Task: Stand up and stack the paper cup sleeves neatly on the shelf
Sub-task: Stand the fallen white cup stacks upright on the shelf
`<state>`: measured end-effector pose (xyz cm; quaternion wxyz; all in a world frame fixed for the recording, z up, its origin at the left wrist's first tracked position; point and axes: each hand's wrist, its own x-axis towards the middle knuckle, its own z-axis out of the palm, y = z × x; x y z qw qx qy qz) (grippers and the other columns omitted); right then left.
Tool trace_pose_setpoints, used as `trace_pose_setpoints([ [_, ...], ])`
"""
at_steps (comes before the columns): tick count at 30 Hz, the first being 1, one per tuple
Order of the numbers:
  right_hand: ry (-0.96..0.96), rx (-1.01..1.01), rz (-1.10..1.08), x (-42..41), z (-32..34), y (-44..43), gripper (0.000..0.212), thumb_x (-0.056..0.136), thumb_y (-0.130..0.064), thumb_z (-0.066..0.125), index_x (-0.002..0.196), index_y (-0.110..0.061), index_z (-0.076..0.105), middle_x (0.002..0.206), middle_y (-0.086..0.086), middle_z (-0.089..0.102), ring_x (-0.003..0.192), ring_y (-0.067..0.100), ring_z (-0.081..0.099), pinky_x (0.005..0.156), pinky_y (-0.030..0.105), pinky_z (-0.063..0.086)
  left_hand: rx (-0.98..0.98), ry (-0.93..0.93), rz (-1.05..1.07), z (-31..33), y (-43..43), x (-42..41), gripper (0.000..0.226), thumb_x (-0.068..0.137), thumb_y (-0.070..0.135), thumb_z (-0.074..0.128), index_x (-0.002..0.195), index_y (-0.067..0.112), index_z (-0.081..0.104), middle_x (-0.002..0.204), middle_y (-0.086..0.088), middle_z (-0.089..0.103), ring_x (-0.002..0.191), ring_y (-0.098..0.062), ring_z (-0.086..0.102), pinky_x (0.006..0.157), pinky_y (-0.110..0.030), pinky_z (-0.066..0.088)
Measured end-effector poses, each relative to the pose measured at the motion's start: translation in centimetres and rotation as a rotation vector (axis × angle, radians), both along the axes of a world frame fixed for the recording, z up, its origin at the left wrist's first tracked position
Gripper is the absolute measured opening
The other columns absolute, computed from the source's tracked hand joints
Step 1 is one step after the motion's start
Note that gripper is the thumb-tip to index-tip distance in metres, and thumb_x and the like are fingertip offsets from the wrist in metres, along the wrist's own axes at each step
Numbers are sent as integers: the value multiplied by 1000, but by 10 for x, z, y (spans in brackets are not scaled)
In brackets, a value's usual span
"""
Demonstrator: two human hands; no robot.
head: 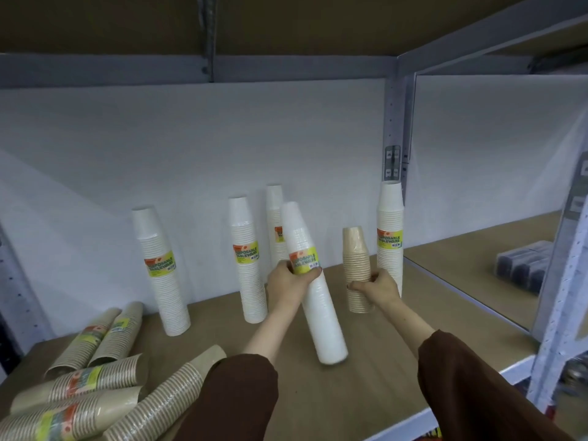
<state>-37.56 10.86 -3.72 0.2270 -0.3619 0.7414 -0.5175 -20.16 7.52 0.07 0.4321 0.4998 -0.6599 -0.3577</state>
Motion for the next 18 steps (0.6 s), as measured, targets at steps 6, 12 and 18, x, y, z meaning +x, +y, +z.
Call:
trace_pose_setpoints([
  [6,2,-57,-62,0,-15,-2,63,63,-11,82,114,3,47,114,17,60,104,30,58,76,28,43,-218,31,58,1,0,0,50,69,26,78,111,7,57,109,-10,64,97,-23,62,83,-34,51],
  [12,-3,-64,-68,1,-32,-1,63,62,-10,83,113,2,48,104,10,58,102,27,58,76,25,40,-230,3,41,-9,-2,1,53,70,27,78,114,7,56,113,-10,64,99,-22,62,85,-35,52],
  [18,-17,-103,-69,3,-41,0,64,60,-8,84,111,1,47,96,4,52,87,18,51,76,27,42,-249,-48,-12,-12,-1,-1,58,70,30,78,117,7,52,117,-10,60,103,-22,59,86,-30,48],
])
